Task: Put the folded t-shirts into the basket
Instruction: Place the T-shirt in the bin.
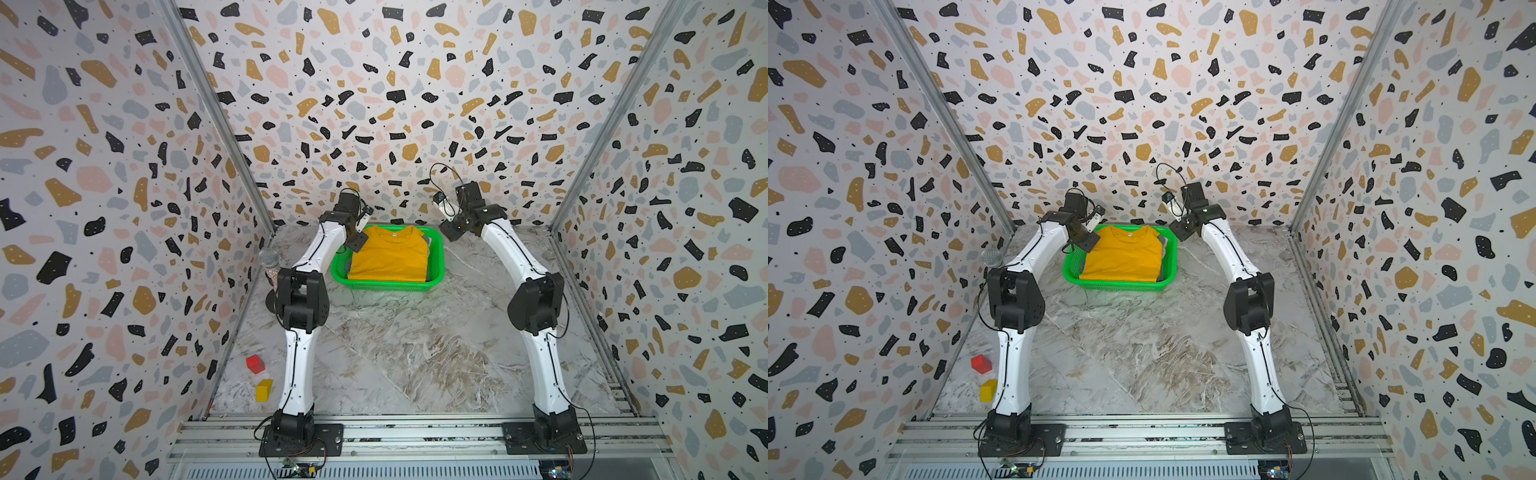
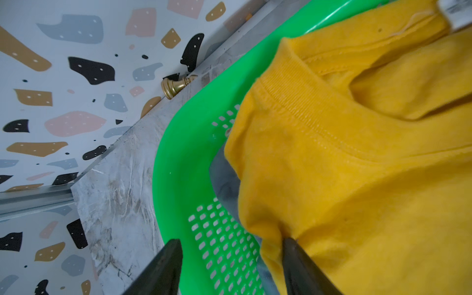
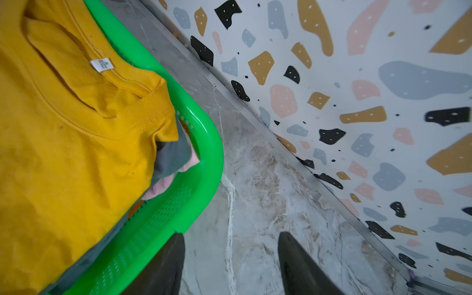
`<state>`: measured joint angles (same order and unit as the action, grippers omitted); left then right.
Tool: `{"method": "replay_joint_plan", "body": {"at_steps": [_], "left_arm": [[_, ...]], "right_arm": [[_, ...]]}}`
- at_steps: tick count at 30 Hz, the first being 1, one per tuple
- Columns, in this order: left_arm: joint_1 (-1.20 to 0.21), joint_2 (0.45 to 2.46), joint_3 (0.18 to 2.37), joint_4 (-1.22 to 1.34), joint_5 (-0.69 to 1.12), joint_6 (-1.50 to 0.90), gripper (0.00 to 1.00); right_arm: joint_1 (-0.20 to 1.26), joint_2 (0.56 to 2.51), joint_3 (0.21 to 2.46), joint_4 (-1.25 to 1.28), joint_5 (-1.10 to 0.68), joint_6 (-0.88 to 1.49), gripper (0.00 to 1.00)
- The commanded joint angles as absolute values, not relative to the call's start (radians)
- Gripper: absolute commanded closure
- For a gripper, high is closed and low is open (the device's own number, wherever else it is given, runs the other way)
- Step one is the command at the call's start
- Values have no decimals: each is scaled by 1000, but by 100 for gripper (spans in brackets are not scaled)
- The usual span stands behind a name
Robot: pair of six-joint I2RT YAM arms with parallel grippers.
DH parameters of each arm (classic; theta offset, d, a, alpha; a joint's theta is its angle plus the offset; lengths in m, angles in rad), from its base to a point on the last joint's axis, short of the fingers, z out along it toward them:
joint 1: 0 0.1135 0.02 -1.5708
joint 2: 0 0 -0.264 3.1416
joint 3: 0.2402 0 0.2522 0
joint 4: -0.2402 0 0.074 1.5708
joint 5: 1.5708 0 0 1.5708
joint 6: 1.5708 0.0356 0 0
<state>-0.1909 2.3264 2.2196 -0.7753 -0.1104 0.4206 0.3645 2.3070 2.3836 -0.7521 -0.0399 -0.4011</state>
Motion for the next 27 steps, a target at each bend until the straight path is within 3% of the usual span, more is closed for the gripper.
{"method": "replay_joint_plan", "body": {"at_steps": [1,8,17,21,27], "left_arm": [[-198,2238,2173,-793,-24,396,33],[-252,2244,2113,-819,41,433,29],[-295,2401,2197,-919,12,456,22],[-296,2432,2294,-996,12,435,22],[-296,2303,2279,-998,46,410,18]], "right_arm": [[368,2167,2285,-810,-85,-419,35],[313,1916,1930,-806,-118,-425,26],[296,1641,1507,-792,-122,-430,23],[296,1582,1406,-786,-93,-437,23],[293,1524,1343,-776,-17,-442,23]]}}
